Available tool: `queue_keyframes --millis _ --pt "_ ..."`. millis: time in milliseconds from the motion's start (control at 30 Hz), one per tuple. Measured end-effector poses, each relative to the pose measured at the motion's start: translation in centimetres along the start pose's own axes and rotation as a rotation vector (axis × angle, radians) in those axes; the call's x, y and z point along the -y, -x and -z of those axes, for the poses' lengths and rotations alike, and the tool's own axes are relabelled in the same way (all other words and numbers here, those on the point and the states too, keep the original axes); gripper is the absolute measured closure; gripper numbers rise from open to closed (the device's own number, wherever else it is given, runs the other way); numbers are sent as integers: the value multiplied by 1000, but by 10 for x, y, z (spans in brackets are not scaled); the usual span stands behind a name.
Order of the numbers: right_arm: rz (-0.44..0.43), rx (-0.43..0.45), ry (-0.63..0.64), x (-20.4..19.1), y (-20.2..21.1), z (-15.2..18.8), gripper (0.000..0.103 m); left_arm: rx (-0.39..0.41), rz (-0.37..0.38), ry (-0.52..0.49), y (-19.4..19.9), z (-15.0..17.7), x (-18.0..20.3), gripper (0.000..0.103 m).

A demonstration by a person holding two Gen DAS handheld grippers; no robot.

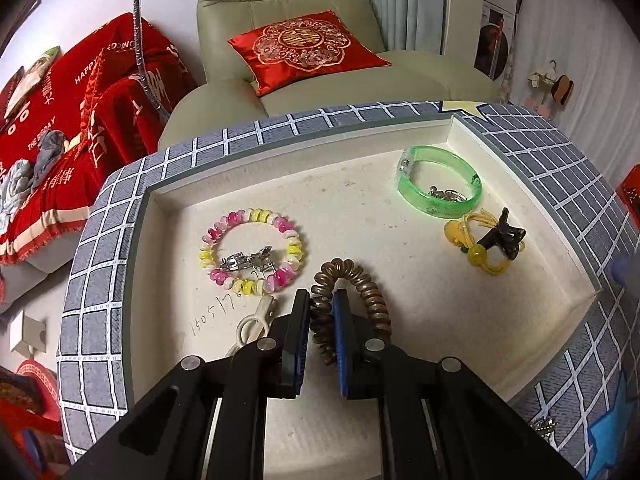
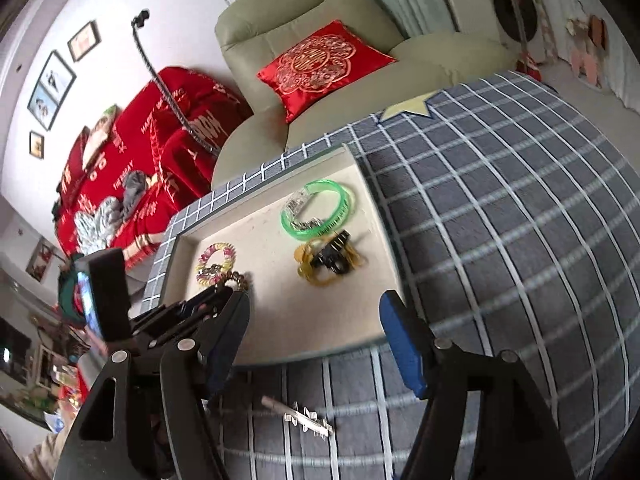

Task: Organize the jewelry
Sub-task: 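Set the coiled bracelet beside the beaded bracelet with the left while the right sets the clip on the cord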

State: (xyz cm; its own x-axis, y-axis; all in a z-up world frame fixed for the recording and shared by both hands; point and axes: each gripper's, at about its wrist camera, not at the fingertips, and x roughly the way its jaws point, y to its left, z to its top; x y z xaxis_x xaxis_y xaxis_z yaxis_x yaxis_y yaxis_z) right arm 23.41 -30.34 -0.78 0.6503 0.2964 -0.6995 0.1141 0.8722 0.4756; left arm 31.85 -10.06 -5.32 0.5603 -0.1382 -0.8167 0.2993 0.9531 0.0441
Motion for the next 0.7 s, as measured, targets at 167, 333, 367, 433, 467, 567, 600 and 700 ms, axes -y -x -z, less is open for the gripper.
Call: queue_keyframes --millis 167,333,367,433,467,567,600,700 --pt "11 16 0 9 20 17 32 -1 3 19 2 -4 -3 75" --pt "20 24 0 14 34 31 32 8 17 32 5 -7 -6 75" --pt "17 25 -4 16 36 34 32 8 20 35 6 -8 -6 75" --pt "15 24 -12 17 39 40 32 7 28 44 6 -9 -7 75" --pt "14 24 -14 18 40 42 32 6 32 50 6 -9 -8 75" --pt "12 23 -30 22 46 50 32 -9 61 86 6 -12 -14 75" --pt "12 23 -33 23 46 51 32 -14 74 100 6 -13 -16 75" --pt "10 26 -49 25 50 56 32 -20 89 123 7 -14 -21 41"
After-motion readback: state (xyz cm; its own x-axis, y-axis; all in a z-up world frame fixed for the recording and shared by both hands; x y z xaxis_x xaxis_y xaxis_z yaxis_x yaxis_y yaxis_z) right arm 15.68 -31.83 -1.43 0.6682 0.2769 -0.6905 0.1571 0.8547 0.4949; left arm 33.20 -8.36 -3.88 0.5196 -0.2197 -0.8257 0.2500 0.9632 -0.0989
